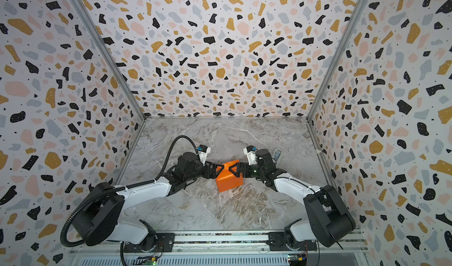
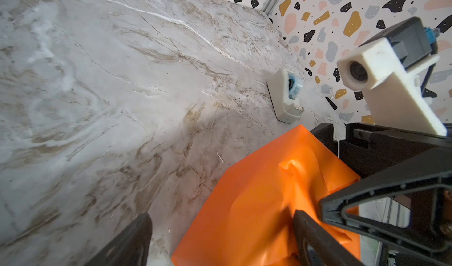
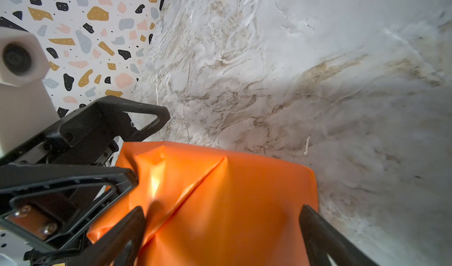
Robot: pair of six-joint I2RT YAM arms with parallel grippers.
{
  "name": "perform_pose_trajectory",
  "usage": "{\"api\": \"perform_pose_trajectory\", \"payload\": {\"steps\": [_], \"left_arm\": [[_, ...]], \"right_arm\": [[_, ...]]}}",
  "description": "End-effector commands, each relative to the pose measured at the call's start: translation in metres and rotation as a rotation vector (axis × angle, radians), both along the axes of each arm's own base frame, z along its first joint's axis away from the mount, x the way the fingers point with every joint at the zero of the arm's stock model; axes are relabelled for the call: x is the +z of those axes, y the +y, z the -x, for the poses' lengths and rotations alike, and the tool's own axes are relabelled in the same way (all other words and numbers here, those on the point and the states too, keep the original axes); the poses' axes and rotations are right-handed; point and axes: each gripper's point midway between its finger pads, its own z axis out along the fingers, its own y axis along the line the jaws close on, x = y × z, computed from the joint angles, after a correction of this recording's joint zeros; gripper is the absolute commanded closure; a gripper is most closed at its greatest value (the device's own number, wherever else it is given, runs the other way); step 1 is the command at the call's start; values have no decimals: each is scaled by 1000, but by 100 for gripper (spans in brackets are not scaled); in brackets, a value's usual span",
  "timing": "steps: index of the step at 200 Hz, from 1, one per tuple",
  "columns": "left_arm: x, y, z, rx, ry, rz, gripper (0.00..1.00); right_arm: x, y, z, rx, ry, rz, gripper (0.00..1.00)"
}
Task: Wrap a gift box in wrapping paper
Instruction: Fold the wrapping paper for the gift box.
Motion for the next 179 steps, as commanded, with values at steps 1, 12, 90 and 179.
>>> {"api": "perform_pose_trajectory", "payload": {"steps": [1, 12, 90, 179], "left_arm": [[20, -8, -4, 7, 1, 69, 9], [23, -8, -7, 21, 10, 98, 8], [-18, -2, -1, 32, 119, 45, 13], [-52, 15, 13, 20, 157, -93, 16]], "right_arm": [[-27, -10, 17, 5, 67, 63, 2], [-28, -10, 18, 4, 67, 62, 3], [-23, -8, 14, 2, 52, 55, 4], [49, -1, -26, -20, -80, -2, 1]]}}
